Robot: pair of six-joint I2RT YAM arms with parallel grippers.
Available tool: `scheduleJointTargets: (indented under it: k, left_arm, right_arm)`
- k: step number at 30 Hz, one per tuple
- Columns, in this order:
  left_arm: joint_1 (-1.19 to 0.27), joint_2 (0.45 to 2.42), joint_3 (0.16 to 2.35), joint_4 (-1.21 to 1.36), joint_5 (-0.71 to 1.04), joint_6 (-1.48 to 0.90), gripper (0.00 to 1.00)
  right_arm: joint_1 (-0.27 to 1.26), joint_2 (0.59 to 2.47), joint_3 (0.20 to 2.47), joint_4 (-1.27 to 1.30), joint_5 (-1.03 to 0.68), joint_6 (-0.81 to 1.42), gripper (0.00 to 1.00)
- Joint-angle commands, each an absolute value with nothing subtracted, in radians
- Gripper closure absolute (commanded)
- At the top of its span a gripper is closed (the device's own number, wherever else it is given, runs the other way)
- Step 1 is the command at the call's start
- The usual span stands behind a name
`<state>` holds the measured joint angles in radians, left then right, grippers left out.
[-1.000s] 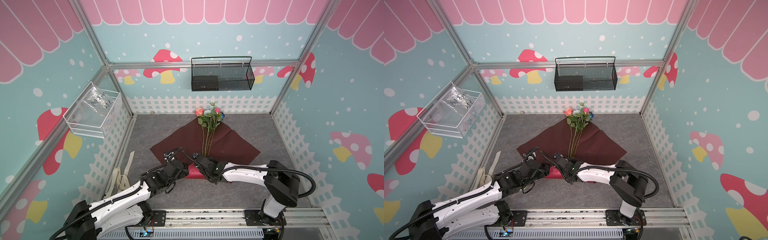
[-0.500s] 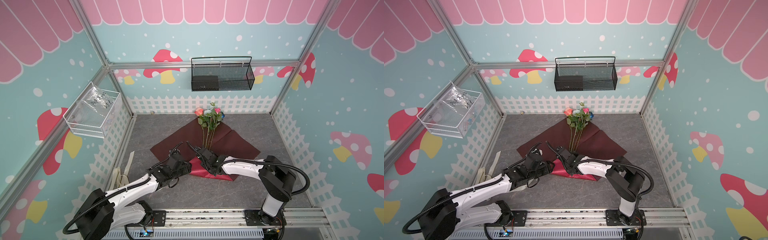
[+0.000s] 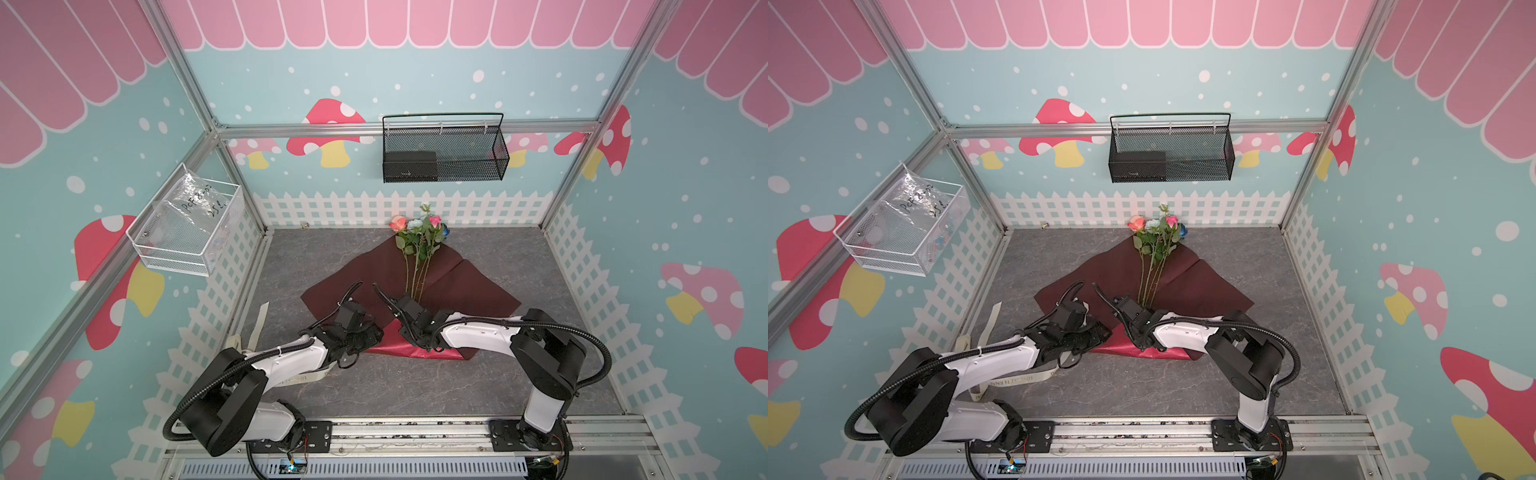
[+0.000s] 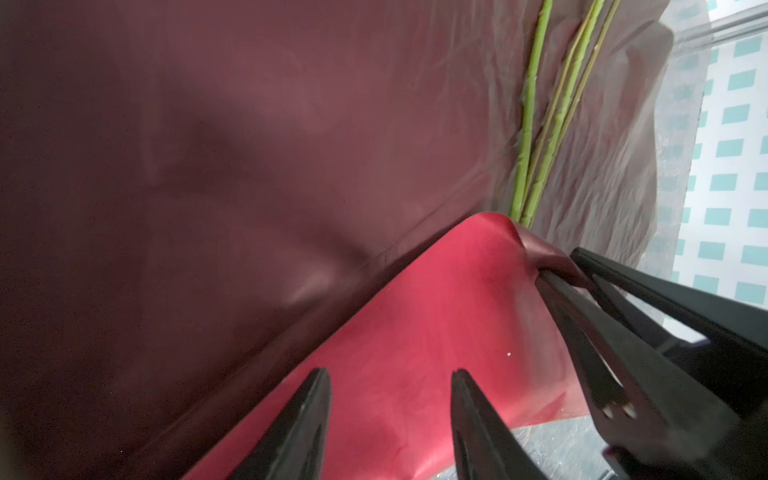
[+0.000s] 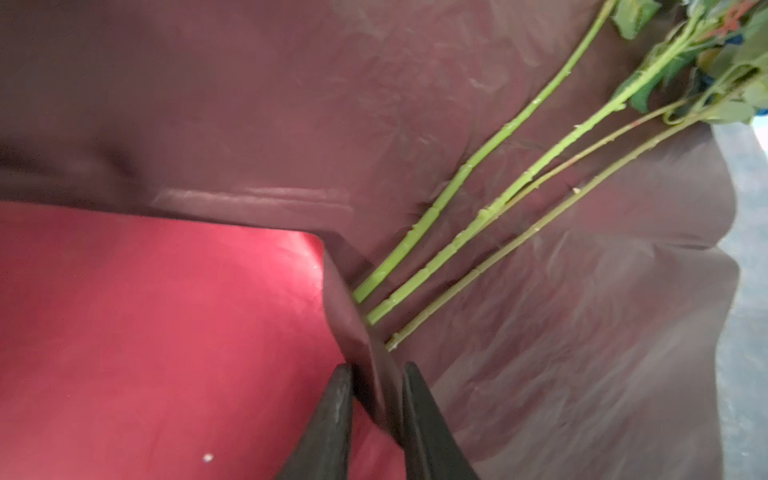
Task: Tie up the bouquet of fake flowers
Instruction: 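Fold the near corner of the sheet up over the stems with both grippers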
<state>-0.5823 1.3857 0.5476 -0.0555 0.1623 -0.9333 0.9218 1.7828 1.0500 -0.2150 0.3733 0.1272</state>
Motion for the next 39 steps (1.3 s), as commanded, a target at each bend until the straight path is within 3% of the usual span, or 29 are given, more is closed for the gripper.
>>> scheduleJointTargets:
  k: [1,4,8,14,17,27,39]
  left_arm:
    - [-0.577,1.405,0.531,-0.021,0.187,-0.96,0.52]
    - [-0.577,1.417,0.532,-0.009,0.19,-0.965,0.52]
    - [-0.576,1.426,0.536,0.0,0.176,-0.965,0.53]
    - [-0.575,1.445,0.529,0.026,0.169,-0.978,0.53]
    - [-0.576,1.448,0.53,0.037,0.176,-0.982,0.53]
    - [-0.578,1.414,0.56,0.037,0.213,-0.979,0.53]
    - [-0.642,1.248,0.581,-0.079,0.175,-0.945,0.46]
  right_arm:
    - [0.917,1.725,1.059,-0.284,0.336,0.199,0.62]
    - [0.917,1.668,1.076,-0.342,0.33,0.253,0.55]
    - [0.917,1.586,1.071,-0.404,0.286,0.347,0.53]
    - [0.918,1.499,0.956,-0.37,0.005,0.526,0.67]
    - [0.917,1.457,0.85,-0.297,-0.094,0.615,0.68]
    - [0.898,1.512,0.799,-0.284,0.065,0.671,0.77]
    - [0.841,1.567,0.821,-0.283,0.054,0.654,0.78]
